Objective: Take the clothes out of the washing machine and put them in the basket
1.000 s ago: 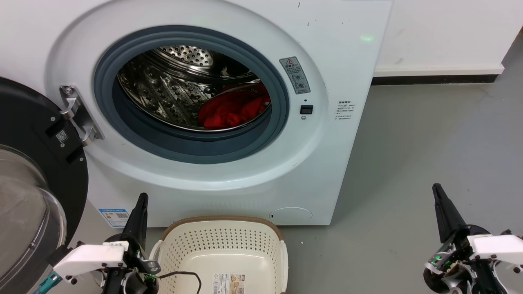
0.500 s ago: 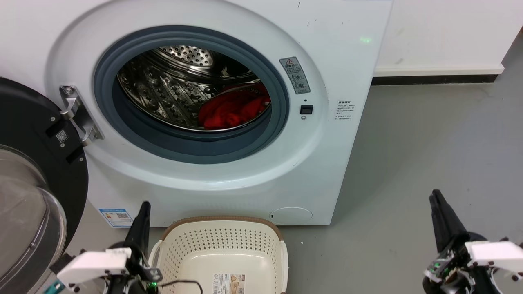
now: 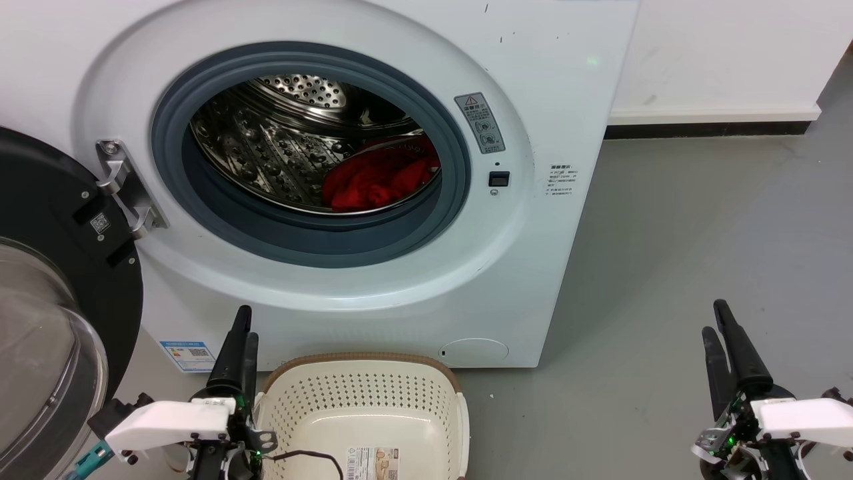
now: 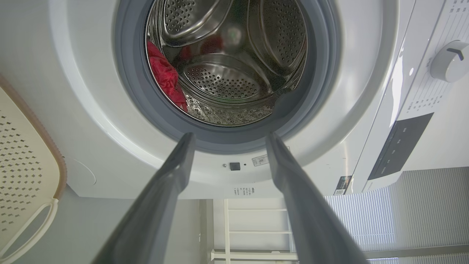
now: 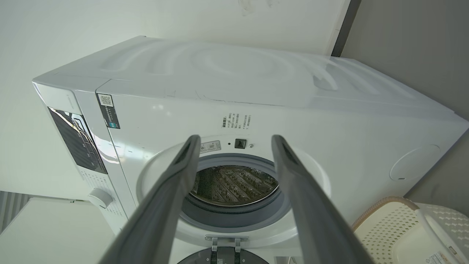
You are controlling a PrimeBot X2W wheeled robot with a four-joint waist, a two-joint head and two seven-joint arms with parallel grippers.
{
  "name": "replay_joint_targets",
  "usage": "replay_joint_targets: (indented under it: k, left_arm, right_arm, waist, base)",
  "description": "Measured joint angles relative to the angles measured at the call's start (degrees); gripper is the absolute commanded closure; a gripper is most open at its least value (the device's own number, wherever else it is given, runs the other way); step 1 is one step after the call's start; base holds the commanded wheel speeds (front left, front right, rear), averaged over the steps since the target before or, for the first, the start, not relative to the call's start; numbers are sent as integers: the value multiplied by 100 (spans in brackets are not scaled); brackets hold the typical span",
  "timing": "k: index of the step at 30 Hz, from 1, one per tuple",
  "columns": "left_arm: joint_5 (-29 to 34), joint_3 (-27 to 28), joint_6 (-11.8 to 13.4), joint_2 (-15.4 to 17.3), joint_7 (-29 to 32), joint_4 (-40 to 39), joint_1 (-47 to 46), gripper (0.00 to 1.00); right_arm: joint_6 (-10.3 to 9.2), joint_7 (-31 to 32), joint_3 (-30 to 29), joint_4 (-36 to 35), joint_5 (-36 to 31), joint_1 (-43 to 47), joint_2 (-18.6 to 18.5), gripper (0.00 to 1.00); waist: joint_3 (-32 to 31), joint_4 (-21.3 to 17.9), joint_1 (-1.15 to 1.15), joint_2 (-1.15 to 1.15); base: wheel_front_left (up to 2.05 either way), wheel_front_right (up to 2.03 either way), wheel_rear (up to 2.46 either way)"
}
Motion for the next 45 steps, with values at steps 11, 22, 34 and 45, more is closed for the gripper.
replay_joint_targets:
  k: [11, 22, 34, 45]
  left_arm:
    - [1642, -246, 153, 3, -316, -265, -16, 0]
    - [3196, -614, 401, 3, -589, -343, -29, 0]
    - [4378, -768, 421, 18, -798, -357, -32, 0]
    - [5278, -939, 523, 42, -990, -354, -32, 0]
  right_arm:
    - [0, -310, 144, -386, -1808, 206, 1, 0]
    - [0, -580, 267, -552, -3372, 330, 1, 0]
    - [0, -656, 293, -803, -4573, 472, 1, 0]
    - [0, -648, 227, -1087, -5566, 625, 1, 0]
  waist:
    - [-13, -5, 0, 0]
    - [-37, -1, 0, 0]
    - [-49, 0, 0, 0]
    - [-36, 20, 0, 0]
  base:
    - [0, 0, 0]
    - [0, 0, 0]
    - [0, 0, 0]
    - [0, 0, 0]
